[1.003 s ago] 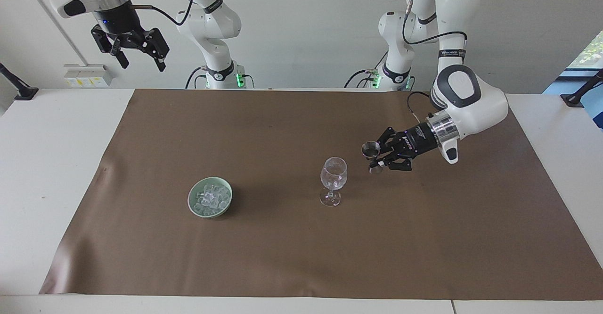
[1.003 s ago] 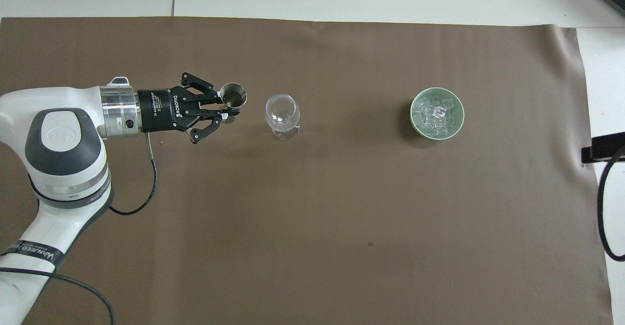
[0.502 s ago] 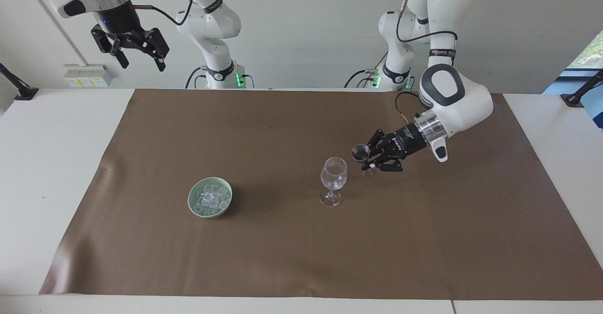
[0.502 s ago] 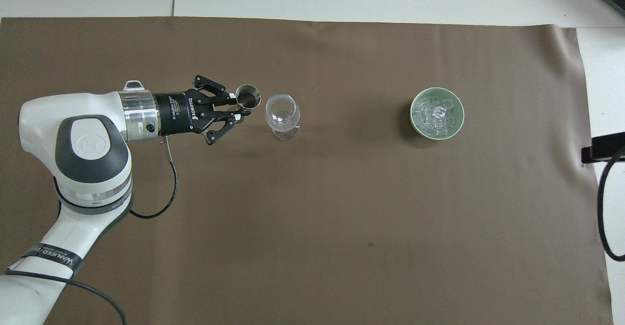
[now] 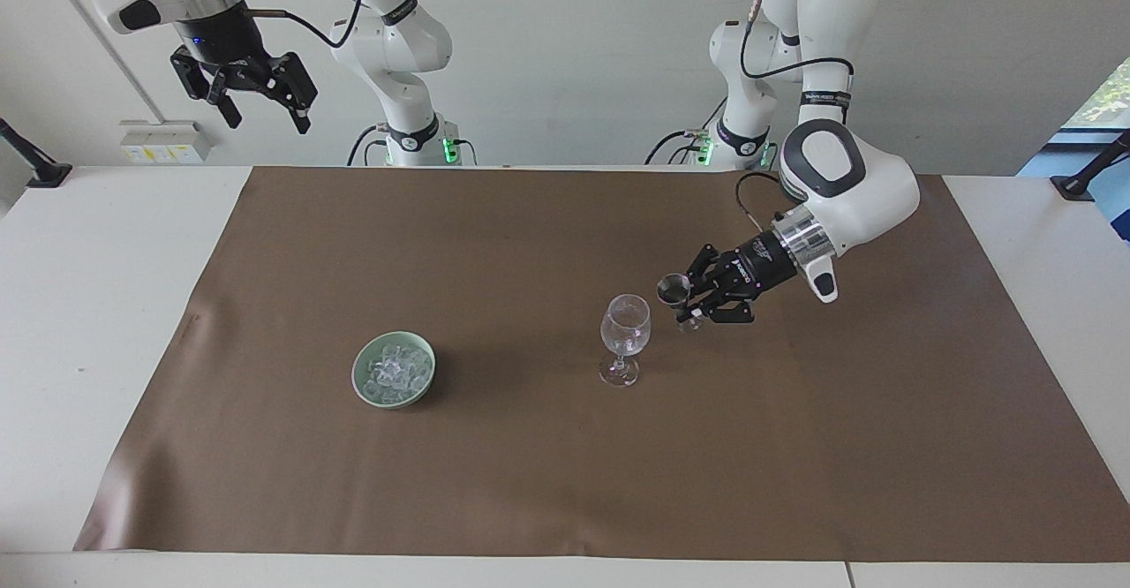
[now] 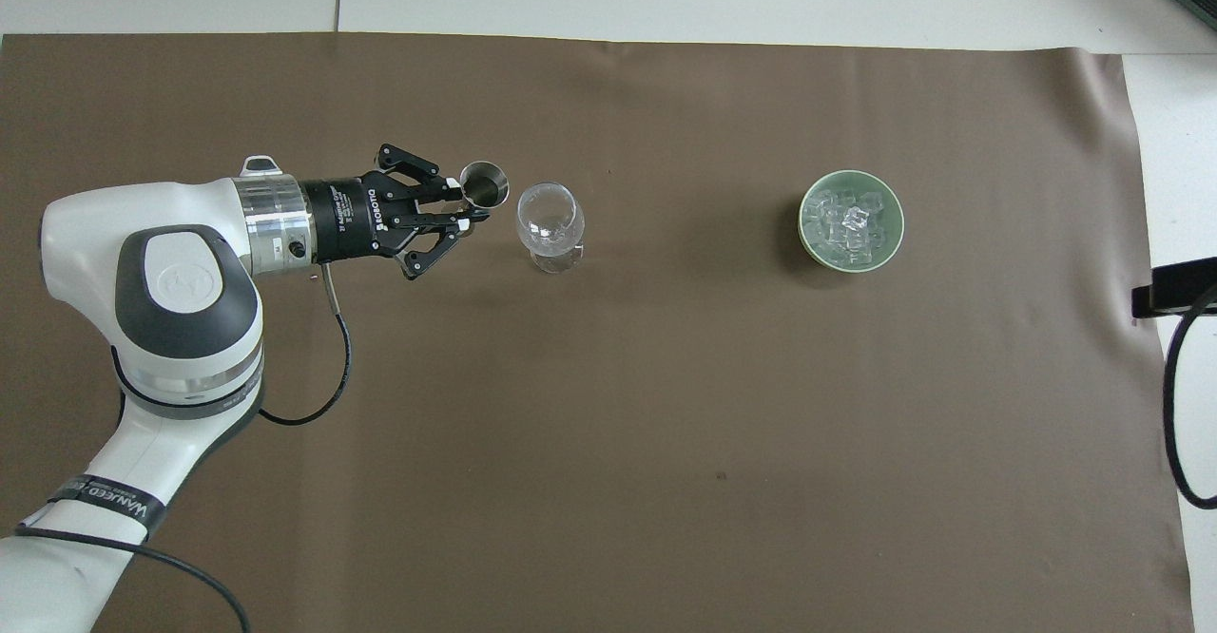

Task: Pour wine and add ice with both arms
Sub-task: 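Carry the silver bottle with the left gripper over the wine glass, then tilt the silver bottle with the left gripper to pour into the glass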

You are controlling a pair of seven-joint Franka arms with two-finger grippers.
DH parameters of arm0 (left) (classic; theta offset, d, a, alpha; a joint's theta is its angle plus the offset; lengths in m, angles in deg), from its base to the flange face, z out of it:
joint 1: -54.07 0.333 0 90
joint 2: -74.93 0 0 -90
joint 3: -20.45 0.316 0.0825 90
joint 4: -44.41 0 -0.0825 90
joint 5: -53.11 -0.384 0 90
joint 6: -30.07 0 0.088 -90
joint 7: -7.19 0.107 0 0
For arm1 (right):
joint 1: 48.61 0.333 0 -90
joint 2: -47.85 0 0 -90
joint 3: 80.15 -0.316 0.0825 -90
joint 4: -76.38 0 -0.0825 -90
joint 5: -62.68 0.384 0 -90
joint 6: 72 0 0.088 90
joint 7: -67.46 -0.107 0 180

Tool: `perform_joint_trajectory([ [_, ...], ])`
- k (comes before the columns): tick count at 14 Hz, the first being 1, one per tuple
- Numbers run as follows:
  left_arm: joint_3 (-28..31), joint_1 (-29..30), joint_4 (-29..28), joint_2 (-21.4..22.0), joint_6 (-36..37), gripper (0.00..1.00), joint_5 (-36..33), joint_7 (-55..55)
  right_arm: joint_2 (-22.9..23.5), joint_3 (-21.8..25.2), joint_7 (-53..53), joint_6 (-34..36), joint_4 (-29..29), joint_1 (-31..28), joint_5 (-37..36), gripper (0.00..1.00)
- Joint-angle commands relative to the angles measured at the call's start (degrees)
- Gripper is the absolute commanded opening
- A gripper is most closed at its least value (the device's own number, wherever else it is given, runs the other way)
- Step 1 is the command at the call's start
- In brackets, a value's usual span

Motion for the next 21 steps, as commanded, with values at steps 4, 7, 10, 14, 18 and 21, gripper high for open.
perform_joint_trajectory([
  [4,0.8,-2.7,-1.5,1.9,-4.1,0.00,-4.1,-0.8,-1.0,0.3,-0.3,-1.1,-1.3,-0.1,1.2,1.00],
  [7,0.8,-3.2,-1.4,2.0,-5.5,0.00,-5.9,-0.8,-1.0,0.3,-0.3,-1.1,-1.3,-0.1,1.2,1.00],
  [10,1.0,-4.2,-1.3,2.1,-7.0,0.00,-6.2,-0.9,-1.0,0.3,-0.3,-1.2,-1.3,-0.1,1.2,1.00],
  [14,0.9,-5.9,-1.3,2.5,-10.4,0.00,-8.2,-0.8,-1.0,0.3,-0.3,-1.2,-1.3,-0.1,1.2,1.00],
  [18,0.9,-6.2,-1.1,2.5,-12.2,0.00,-11.0,-0.8,-1.0,0.3,-0.3,-1.1,-1.3,-0.1,1.2,1.00],
  [21,0.9,-6.9,-0.9,2.5,-13.6,0.00,-12.1,-0.8,-1.0,0.3,-0.3,-1.1,-1.3,-0.1,1.2,1.00],
])
